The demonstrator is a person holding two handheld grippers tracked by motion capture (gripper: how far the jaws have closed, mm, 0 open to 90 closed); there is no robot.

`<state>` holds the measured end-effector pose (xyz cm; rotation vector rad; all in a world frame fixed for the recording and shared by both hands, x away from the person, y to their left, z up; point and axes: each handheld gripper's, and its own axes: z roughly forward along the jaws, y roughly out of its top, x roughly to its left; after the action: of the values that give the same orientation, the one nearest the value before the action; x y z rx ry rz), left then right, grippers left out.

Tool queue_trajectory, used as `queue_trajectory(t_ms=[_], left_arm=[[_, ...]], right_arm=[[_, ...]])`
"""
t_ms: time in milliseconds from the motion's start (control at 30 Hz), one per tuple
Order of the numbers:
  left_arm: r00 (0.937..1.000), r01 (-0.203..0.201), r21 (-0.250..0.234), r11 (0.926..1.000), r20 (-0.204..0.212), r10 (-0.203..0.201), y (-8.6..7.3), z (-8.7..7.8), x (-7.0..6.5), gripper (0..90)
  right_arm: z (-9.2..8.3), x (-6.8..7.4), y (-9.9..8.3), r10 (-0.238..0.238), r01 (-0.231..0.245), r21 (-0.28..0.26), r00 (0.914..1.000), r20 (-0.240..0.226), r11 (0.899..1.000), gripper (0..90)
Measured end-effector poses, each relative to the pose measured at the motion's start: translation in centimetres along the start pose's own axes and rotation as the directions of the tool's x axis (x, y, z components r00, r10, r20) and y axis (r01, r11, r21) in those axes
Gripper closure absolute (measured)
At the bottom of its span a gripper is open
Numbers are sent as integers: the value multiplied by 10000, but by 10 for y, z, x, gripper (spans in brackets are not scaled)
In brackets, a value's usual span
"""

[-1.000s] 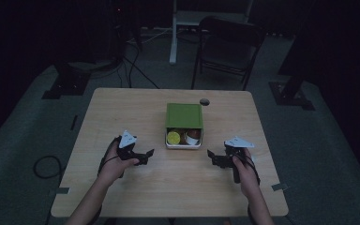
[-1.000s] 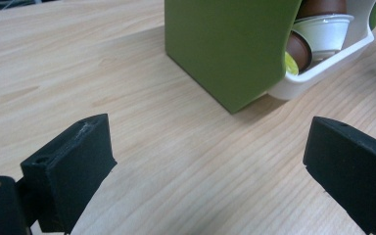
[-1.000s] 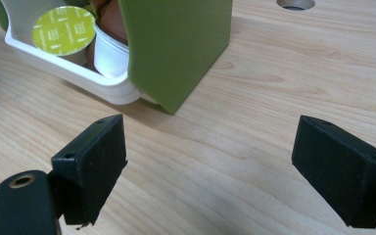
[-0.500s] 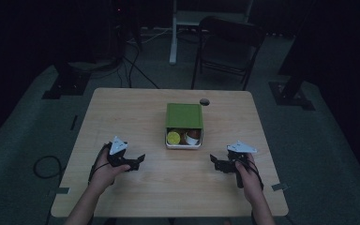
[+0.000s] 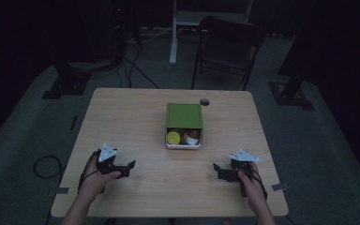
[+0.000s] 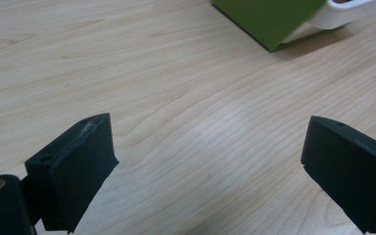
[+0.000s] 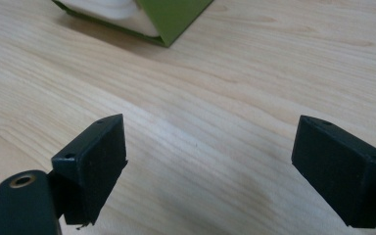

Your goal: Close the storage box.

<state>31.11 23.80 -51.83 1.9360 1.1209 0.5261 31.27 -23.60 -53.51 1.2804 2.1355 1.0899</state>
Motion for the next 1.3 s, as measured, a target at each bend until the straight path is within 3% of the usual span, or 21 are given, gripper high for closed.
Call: queue_trajectory(t_ms=[367, 800, 900, 1033, 1133, 1300], left_arm=[[9971, 462, 55, 9989, -606, -458, -14, -15, 18, 59], [9853, 973, 291, 9948, -1439, -922, -35, -33, 39, 59], [9800, 1139, 454, 9924, -1691, -1048, -41, -38, 44, 59], [9776, 1407, 463, 9890, -1645, -1314, -47, -41, 47, 59], [9748, 1369, 570, 9889, -1852, -1243, -52, -43, 49, 59], [9756, 1408, 670, 9878, -1789, -1269, -55, -44, 49, 59]], right_arm=[[-2, 2, -9, -184, 174, 249, 9991, 387, 9995, 128], [-5, -2, -21, -349, 304, 665, 9970, 684, 9973, 130], [-6, -3, -22, -359, 306, 661, 9961, 802, 9973, 130], [-7, -4, -23, -429, 344, 949, 9952, 883, 9949, 125], [-8, -4, -24, -377, 282, 943, 9941, 1012, 9951, 126], [-8, -4, -24, -306, 210, 958, 9945, 1003, 9952, 126]])
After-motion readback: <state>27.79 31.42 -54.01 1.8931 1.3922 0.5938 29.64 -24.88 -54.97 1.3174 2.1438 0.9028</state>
